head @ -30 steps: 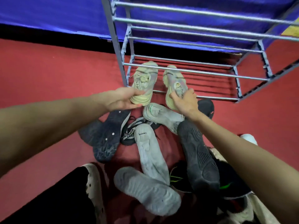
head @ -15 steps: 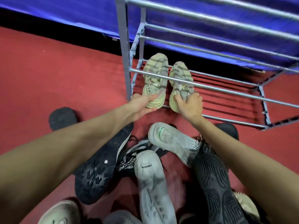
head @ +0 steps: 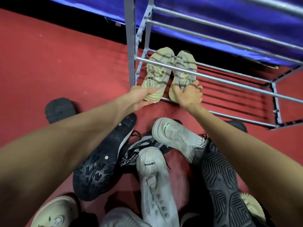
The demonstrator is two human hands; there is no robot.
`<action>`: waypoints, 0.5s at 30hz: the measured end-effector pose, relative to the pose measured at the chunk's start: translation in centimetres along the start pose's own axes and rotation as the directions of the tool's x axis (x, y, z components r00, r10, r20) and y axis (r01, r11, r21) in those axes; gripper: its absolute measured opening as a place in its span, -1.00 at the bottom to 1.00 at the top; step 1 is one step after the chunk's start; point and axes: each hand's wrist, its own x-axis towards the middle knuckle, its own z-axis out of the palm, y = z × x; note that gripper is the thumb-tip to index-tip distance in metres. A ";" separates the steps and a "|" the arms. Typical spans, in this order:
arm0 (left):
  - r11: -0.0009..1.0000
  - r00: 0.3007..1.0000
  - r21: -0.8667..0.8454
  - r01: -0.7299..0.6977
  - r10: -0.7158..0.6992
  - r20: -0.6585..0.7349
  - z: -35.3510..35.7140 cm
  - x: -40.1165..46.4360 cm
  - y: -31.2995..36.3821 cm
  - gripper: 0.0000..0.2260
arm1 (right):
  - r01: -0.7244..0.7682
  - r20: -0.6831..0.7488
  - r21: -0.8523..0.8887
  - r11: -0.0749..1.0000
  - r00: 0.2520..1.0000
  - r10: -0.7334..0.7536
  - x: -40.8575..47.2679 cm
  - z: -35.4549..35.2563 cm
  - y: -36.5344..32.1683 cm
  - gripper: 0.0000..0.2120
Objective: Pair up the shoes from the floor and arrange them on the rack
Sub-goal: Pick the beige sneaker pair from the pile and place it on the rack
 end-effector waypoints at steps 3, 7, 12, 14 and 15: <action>1.000 1.000 0.010 -0.027 0.027 -0.007 0.0 -0.1 -0.4 -0.53 | 0.016 0.066 -0.005 1.000 0.998 -0.016 -0.1 0.6 0.5 -0.24; 0.999 0.999 0.027 -0.042 0.042 0.016 -0.1 -0.4 -0.9 -0.56 | 0.037 0.078 0.086 0.996 0.996 -0.044 -0.6 0.8 1.5 -0.32; 0.995 0.997 0.067 -0.068 0.066 0.038 -1.1 -1.7 -1.4 -0.65 | 0.083 0.041 0.194 0.978 0.995 -0.093 -2.8 0.9 2.1 -0.52; 0.944 0.993 0.310 -0.115 0.118 0.011 -1.1 -3.5 -1.6 -0.70 | 0.102 0.024 0.189 0.977 0.994 -0.108 -4.6 0.7 2.3 -0.46; 0.871 0.984 0.468 -0.152 0.177 -0.009 -1.2 -4.4 -1.9 -0.73 | 0.128 -0.002 0.190 0.973 0.991 -0.130 -5.8 0.5 2.6 -0.43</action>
